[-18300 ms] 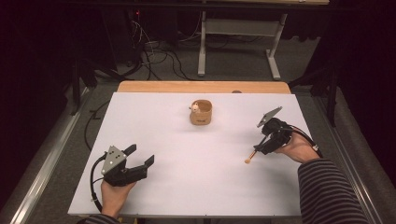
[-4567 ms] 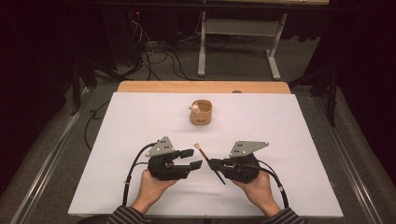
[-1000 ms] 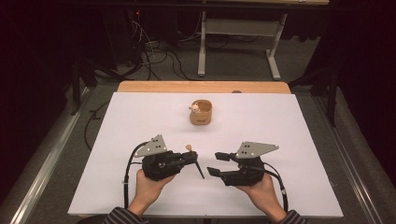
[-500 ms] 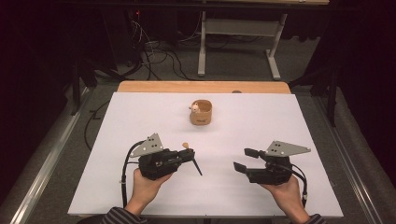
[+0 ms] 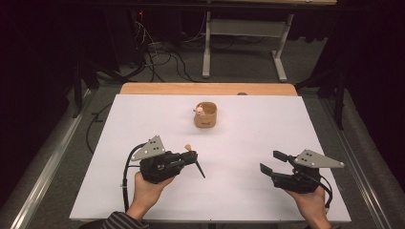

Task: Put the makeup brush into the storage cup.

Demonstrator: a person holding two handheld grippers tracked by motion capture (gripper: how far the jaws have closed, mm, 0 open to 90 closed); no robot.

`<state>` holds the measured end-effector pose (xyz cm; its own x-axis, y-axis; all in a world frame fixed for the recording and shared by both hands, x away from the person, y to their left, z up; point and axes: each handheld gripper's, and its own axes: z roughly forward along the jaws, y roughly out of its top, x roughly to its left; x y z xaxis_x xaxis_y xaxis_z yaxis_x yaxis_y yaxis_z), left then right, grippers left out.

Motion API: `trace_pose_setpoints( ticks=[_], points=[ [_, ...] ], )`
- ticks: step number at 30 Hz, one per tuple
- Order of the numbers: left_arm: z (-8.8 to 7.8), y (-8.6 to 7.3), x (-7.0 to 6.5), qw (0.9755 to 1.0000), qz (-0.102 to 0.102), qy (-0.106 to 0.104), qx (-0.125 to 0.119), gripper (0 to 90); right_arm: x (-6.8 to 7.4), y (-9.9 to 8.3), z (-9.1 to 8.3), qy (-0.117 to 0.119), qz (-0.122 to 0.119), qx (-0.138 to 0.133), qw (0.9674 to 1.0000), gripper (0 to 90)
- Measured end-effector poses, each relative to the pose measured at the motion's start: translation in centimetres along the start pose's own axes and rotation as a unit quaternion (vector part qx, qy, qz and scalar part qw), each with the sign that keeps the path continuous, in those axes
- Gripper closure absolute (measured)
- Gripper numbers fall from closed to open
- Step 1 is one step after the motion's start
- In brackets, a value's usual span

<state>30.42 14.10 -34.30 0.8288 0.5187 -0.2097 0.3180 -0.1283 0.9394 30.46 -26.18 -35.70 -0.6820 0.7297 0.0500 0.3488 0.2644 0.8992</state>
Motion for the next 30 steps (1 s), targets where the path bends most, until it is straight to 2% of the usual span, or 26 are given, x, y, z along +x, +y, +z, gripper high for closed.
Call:
trace_pose_setpoints(
  ticks=[5, 8, 15, 16, 18, 22, 27, 30],
  points=[
    [0.3, -0.2, 0.1, 0.9999, 0.004, 0.001, 0.012, 83.9, -1.3, -1.2, -0.7, -0.022, 0.023, -0.012, 0.9994, 34.3],
    [0.3, -0.1, 0.2, 0.9999, 0.001, -0.001, 0.013, 83.9, -1.5, -1.8, -0.8, -0.033, 0.026, -0.012, 0.9990, 34.5],
    [0.0, 0.3, 0.3, 0.9999, 0.001, 0.004, 0.013, 83.8, -1.8, -3.2, 0.2, -0.035, 0.037, -0.025, 0.9984, 35.7],
    [-0.1, 0.3, 0.3, 0.9999, 0.002, 0.004, 0.013, 83.8, -1.8, -3.4, 0.4, -0.034, 0.044, -0.022, 0.9982, 35.8],
    [-0.2, 0.6, 0.4, 0.9999, 0.004, 0.005, 0.012, 83.8, -1.8, -3.7, 0.6, -0.038, 0.047, -0.017, 0.9980, 35.9],
    [-0.3, 0.9, 0.7, 0.9999, 0.002, 0.007, 0.012, 83.8, -1.8, -4.1, 0.8, -0.050, 0.032, -0.013, 0.9981, 35.8],
    [-0.2, 1.3, 1.0, 0.9999, -0.008, 0.010, 0.008, 83.8, -2.0, -4.5, 0.7, -0.061, 0.037, -0.018, 0.9973, 35.8],
    [-0.2, 1.7, 1.1, 0.9998, -0.003, 0.016, 0.011, 83.8, -2.2, -4.8, 0.7, -0.066, 0.036, -0.015, 0.9971, 35.8]
  ],
)
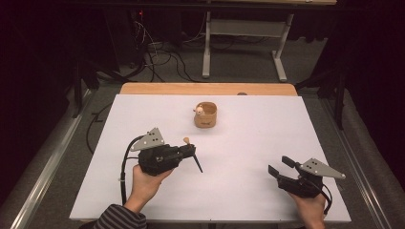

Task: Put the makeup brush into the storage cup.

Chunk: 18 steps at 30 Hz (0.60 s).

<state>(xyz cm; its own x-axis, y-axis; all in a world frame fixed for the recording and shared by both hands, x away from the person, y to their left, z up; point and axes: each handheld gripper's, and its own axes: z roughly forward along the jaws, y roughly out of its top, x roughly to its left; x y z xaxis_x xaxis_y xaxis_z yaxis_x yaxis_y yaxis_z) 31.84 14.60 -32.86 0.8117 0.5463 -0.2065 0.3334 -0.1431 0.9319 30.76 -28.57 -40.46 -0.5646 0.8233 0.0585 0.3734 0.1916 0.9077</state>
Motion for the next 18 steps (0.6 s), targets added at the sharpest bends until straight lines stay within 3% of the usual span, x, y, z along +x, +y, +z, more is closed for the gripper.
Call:
trace_pose_setpoints(
  ticks=[11, 18],
  points=[
    [0.3, 1.4, 0.9, 0.9999, 0.006, 0.010, 0.011, 83.8, -0.1, -0.6, -0.1, -0.023, -0.001, 0.000, 0.9997, 37.3],
    [0.8, 1.9, 1.4, 0.9996, 0.009, 0.018, 0.019, 83.8, 0.0, -0.6, 0.0, -0.023, 0.000, 0.003, 0.9997, 37.2]
  ],
)
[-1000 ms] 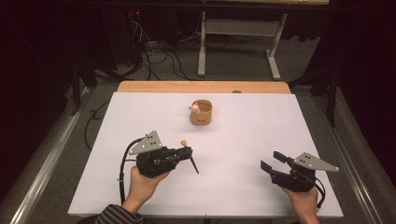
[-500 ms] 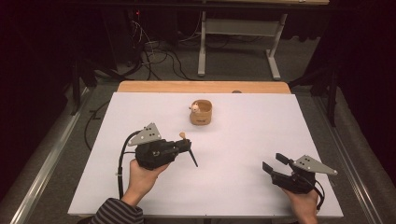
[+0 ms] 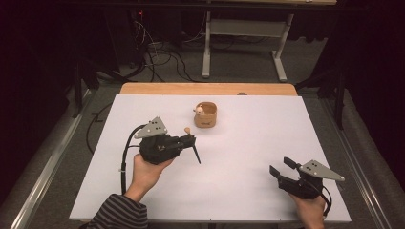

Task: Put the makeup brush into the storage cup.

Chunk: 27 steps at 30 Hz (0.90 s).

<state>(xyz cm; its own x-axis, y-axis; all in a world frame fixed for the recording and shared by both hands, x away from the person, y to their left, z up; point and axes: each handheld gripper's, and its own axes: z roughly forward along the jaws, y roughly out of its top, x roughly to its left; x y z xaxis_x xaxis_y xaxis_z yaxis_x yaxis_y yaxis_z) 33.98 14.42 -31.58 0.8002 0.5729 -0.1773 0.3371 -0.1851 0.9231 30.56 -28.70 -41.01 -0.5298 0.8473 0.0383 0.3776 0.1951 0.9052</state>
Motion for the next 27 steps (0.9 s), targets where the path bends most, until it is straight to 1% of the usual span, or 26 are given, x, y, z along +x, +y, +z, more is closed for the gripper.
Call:
trace_pose_setpoints(
  ticks=[3, 13, 19, 22, 26, 27],
  points=[
    [0.2, 0.3, 0.2, 1.0000, 0.004, 0.004, 0.003, 83.8, 0.0, 0.0, 0.0, -0.002, 0.000, 0.001, 1.0000, 37.2],
    [1.4, 1.5, 1.4, 0.9997, 0.005, 0.013, 0.018, 83.7, -0.1, 0.0, -0.1, -0.002, 0.003, -0.002, 1.0000, 37.2],
    [1.9, 2.1, 1.8, 0.9997, 0.005, 0.016, 0.017, 83.8, -0.1, -0.1, 0.0, 0.001, 0.004, 0.003, 1.0000, 37.2],
    [2.2, 2.4, 1.9, 0.9997, 0.006, 0.020, 0.015, 83.8, -0.1, 0.0, 0.0, 0.001, 0.002, -0.001, 1.0000, 37.4],
    [2.5, 2.9, 2.2, 0.9994, 0.007, 0.024, 0.022, 83.8, -0.2, -0.1, -0.1, 0.000, 0.007, -0.002, 1.0000, 37.5],
    [2.6, 3.1, 2.4, 0.9995, 0.004, 0.024, 0.022, 83.8, -0.2, -0.1, -0.1, 0.000, 0.007, -0.003, 1.0000, 37.5]
  ],
)
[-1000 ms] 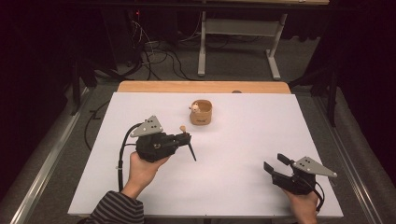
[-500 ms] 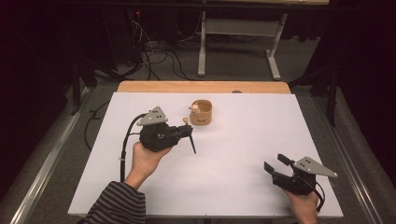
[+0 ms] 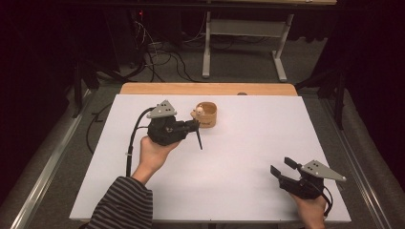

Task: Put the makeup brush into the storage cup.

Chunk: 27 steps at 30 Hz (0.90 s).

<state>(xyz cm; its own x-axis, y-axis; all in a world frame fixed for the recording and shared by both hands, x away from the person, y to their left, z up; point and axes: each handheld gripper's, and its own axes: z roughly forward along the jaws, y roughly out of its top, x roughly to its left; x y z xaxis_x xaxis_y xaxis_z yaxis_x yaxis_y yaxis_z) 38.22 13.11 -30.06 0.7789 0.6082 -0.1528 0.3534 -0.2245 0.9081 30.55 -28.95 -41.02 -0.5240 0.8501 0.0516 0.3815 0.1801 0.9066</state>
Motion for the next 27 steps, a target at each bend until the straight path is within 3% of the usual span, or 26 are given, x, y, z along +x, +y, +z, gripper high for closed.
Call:
trace_pose_setpoints(
  ticks=[14, 27],
  points=[
    [1.1, 1.5, 0.5, 0.9999, 0.004, 0.008, 0.006, 83.8, 0.8, 0.1, 0.5, 0.009, -0.026, 0.006, 0.9996, 38.2],
    [2.2, 2.3, 1.2, 0.9997, 0.004, 0.021, 0.015, 83.8, 0.8, 0.1, 0.5, 0.010, -0.024, 0.007, 0.9996, 38.2]
  ],
)
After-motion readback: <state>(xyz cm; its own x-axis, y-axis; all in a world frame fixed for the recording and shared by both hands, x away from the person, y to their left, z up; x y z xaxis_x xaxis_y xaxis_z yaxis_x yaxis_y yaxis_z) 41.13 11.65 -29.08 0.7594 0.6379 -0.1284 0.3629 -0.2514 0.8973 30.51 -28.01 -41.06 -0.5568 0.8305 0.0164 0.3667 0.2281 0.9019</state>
